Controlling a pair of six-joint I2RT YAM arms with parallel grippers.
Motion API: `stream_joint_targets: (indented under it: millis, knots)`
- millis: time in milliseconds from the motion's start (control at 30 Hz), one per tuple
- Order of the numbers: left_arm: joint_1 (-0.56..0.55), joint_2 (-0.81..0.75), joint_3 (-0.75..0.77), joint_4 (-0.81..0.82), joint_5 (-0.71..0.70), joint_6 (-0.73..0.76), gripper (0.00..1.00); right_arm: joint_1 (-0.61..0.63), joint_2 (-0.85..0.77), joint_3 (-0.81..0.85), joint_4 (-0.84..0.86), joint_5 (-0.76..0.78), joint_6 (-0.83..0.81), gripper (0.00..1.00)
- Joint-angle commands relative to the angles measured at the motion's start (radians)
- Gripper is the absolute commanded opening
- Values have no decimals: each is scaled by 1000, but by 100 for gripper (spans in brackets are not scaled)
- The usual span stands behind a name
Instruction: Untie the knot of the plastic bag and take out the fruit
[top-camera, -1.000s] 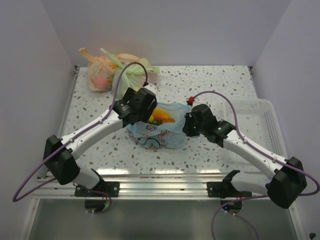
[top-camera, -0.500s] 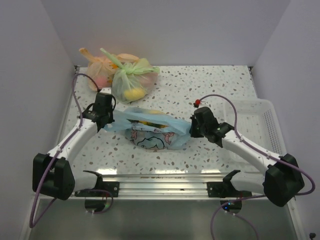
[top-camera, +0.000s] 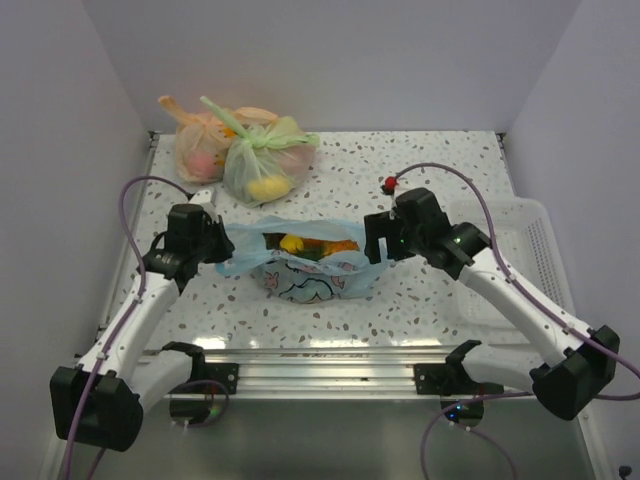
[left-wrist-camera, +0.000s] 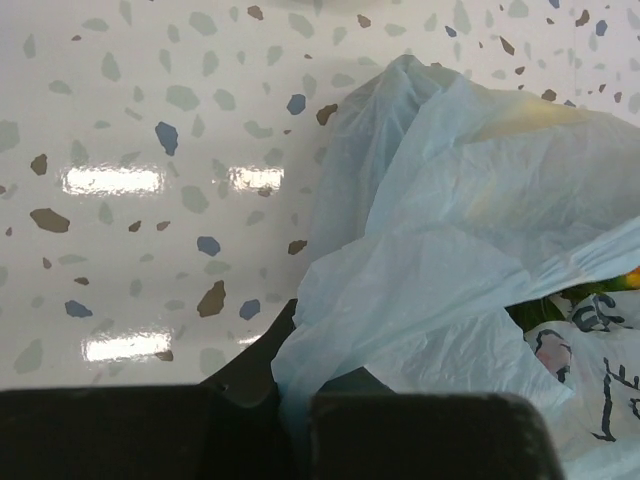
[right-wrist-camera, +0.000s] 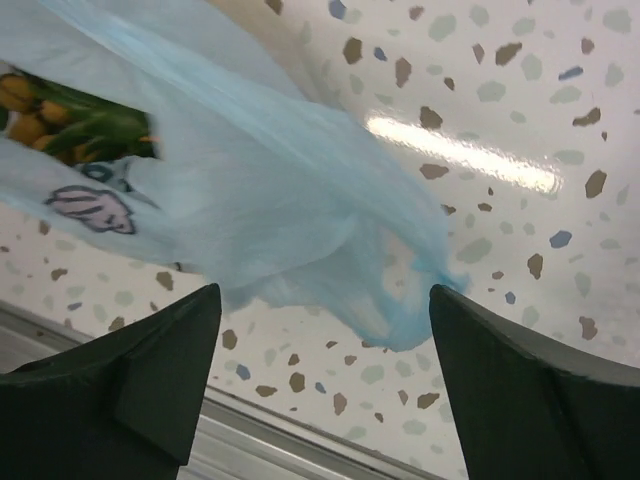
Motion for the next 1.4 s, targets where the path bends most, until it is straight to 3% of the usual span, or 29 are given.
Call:
stream_joint_targets:
  millis: [0,133,267,533,767,800,833,900,933,1033,1233,1300,1367]
  knots:
    - [6,-18,41,-6,77,-30,0,58,-39,148,-143,-39,-106,90]
    - [8,-25,55,-37,66,-10,0,188,44,300,-218,3,-180,94]
    - [8,-34,53,-62,28,6,0,231,111,418,-254,21,-238,93]
    - [6,-48,39,-62,46,19,0,372,269,373,-16,-63,-277,77]
    - [8,-47,15,-37,78,7,0,444,430,259,240,-124,-275,78]
    - [8,-45,9,-30,83,-1,1,458,449,253,254,-127,-278,75]
    - [8,-44,4,-22,86,-11,1,498,487,248,251,-134,-291,64]
    - [8,-41,-19,9,91,-46,1,545,516,239,253,-153,-304,51]
    - [8,-37,-28,23,94,-57,2,590,532,225,256,-164,-306,37]
    - [8,-31,-71,84,103,-111,4,669,564,193,279,-199,-323,16]
    - [8,10,-123,184,103,-194,5,720,631,187,247,-278,-324,9]
    - [8,24,-125,210,103,-214,6,722,631,193,225,-279,-324,12]
    - [8,36,-114,211,107,-220,8,725,616,213,199,-287,-357,20]
